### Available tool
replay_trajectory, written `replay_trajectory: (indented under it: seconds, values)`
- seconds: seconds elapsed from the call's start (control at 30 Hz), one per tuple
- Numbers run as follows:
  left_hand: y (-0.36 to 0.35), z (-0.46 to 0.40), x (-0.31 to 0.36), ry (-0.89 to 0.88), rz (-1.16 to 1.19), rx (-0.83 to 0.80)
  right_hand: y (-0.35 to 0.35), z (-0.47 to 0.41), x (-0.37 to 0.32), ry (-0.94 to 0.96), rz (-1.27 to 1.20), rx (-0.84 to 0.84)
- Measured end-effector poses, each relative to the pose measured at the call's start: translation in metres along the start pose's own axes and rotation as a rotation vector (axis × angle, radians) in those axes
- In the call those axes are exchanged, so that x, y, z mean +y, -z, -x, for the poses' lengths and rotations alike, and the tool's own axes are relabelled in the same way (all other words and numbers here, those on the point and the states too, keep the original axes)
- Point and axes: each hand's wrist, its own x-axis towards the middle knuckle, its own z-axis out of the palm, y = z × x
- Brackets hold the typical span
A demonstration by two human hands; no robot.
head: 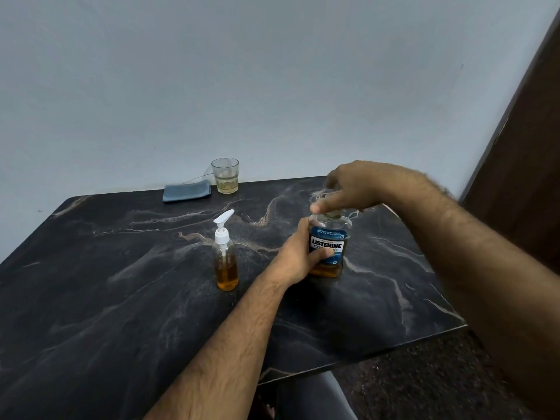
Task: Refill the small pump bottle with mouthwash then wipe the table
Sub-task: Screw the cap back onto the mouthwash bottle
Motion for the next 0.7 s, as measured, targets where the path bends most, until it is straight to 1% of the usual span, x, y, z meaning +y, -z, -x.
replay_trajectory:
  seconds: [0.03,0.07,0.2,0.27,0.37,0.47,0.6,0.63,0.7]
  values:
    - [0.000,0.000,0.000,0.003,-0.002,0.000,0.004,0.002,0.002,0.052,-0.061,-0.075]
    - [0.000,0.000,0.000,0.006,-0.004,0.002,0.005,0.003,0.005,0.100,-0.088,-0.108]
    - [-0.001,-0.002,-0.002,0.008,-0.002,0.017,-0.003,-0.006,0.015,0.177,-0.106,-0.012]
    - [-0.002,-0.003,-0.002,0.009,0.004,0.028,-0.008,-0.008,0.017,0.200,-0.119,0.002]
    - [-0.002,-0.005,-0.002,0.017,-0.004,0.037,-0.012,-0.010,0.020,0.247,-0.007,0.061]
    - [-0.003,-0.005,-0.002,0.033,-0.024,0.045,-0.022,-0.009,0.020,0.233,0.017,0.147]
    - [-0.006,-0.004,-0.001,0.043,-0.052,0.056,-0.050,-0.008,0.018,0.172,0.014,0.386]
    - [-0.005,-0.004,0.000,0.041,-0.053,0.051,-0.051,-0.008,0.017,0.159,0.044,0.407]
    - [-0.004,-0.004,0.001,0.047,-0.042,0.037,-0.046,-0.009,0.017,0.137,0.100,0.377]
